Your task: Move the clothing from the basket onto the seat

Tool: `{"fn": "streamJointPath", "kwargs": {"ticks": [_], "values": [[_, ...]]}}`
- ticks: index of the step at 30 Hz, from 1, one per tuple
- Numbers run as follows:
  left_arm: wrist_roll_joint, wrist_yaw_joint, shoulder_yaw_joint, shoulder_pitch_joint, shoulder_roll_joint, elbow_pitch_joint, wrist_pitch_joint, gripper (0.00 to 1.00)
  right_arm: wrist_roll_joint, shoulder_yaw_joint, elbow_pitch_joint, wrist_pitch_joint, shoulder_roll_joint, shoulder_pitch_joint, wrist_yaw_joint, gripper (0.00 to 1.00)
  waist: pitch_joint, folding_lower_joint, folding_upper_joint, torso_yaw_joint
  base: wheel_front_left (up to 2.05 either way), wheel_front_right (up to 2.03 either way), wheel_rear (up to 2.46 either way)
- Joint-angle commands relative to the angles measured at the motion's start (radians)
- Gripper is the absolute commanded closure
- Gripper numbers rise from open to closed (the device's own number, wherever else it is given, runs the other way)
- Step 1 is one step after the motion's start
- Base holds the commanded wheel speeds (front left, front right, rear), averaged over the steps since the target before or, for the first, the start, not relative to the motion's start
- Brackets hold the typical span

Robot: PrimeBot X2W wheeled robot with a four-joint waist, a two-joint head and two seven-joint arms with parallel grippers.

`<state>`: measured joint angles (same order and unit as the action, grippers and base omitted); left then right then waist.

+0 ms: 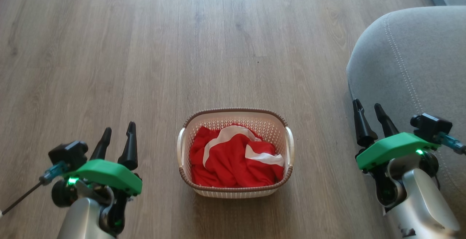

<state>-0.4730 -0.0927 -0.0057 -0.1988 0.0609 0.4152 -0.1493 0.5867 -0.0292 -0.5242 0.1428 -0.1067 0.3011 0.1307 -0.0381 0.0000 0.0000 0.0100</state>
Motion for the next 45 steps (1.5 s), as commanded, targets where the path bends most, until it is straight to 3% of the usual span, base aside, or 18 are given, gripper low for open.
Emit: {"fn": "streamJointPath", "kwargs": {"ticks": [1, 35, 45], "values": [[0.038, 0.005, 0.016, -0.064, 0.025, -0.024, -0.015, 0.0, -0.036, -0.019, 0.022, 0.02, -0.017, 0.058, 0.0, 0.0, -0.001, 0.0, 0.0, 0.0, 0.0, 0.0, 0.0], [0.425, 0.038, 0.054, -0.129, 0.024, 0.001, -0.111, 0.0, -0.448, 0.0, -0.004, 0.118, -0.023, 0.142, 0.0, 0.0, -0.004, 0.0, 0.0, -0.002, 0.0, 0.0, 0.0], [0.419, 0.031, 0.083, -0.129, 0.013, 0.006, -0.112, 0.0, -0.457, 0.031, -0.002, 0.119, -0.013, 0.14, 0.0, 0.0, -0.008, 0.0, 0.0, -0.002, 0.0, 0.0, 0.0]]}}
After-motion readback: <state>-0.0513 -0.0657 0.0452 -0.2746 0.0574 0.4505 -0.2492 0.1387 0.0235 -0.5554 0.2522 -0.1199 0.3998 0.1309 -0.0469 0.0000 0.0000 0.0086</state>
